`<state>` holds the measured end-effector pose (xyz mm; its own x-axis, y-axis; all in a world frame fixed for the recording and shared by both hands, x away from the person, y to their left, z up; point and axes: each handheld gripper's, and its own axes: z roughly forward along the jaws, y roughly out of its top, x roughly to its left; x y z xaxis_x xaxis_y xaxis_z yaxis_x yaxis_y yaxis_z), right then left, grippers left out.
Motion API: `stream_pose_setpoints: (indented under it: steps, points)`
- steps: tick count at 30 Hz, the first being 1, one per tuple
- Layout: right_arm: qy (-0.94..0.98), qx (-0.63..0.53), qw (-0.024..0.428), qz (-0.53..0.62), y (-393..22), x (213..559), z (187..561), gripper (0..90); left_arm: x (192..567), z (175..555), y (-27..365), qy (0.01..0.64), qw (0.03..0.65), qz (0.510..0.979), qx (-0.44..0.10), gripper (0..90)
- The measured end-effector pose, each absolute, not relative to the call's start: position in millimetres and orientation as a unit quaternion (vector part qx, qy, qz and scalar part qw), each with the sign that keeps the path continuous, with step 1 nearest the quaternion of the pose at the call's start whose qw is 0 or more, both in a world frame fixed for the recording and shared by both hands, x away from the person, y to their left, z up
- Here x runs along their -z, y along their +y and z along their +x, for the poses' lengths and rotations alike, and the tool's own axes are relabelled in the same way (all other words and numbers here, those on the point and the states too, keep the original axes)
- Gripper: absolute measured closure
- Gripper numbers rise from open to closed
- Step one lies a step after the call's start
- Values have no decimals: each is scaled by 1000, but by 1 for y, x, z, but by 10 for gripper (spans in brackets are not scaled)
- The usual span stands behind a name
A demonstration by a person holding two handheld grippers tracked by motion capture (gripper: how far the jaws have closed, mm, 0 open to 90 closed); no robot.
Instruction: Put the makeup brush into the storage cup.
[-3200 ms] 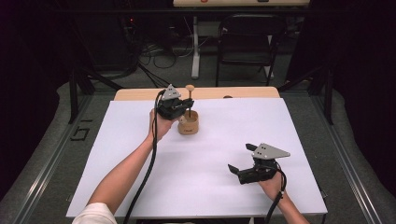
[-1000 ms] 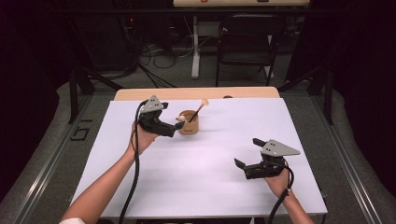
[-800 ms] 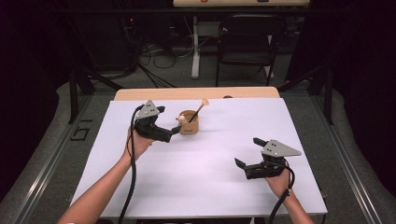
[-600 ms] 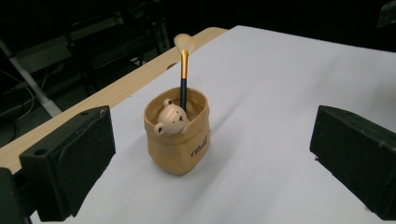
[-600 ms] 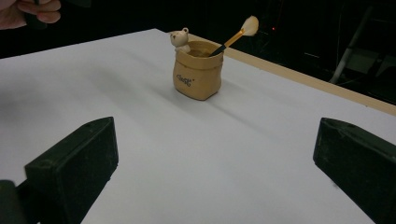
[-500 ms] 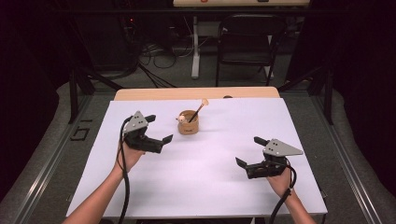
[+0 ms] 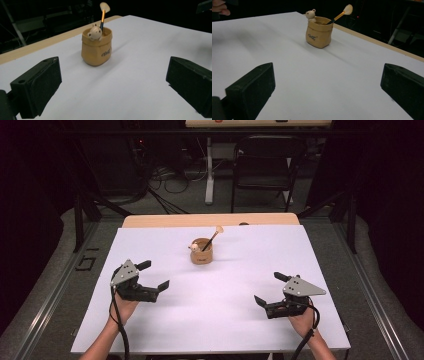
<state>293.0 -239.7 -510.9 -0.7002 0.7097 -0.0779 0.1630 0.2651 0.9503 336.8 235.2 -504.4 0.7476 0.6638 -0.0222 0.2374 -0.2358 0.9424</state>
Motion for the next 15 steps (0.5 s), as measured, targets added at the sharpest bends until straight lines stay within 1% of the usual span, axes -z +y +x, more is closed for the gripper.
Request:
stream_pose_setpoints:
  steps: [9,15]
  points:
    - [754,-531,256,290,-249,518,289,0,518,326,241,305,540,761,-193,0]
    - [750,-533,257,296,-252,521,288,0,523,314,245,305,542,756,-203,0]
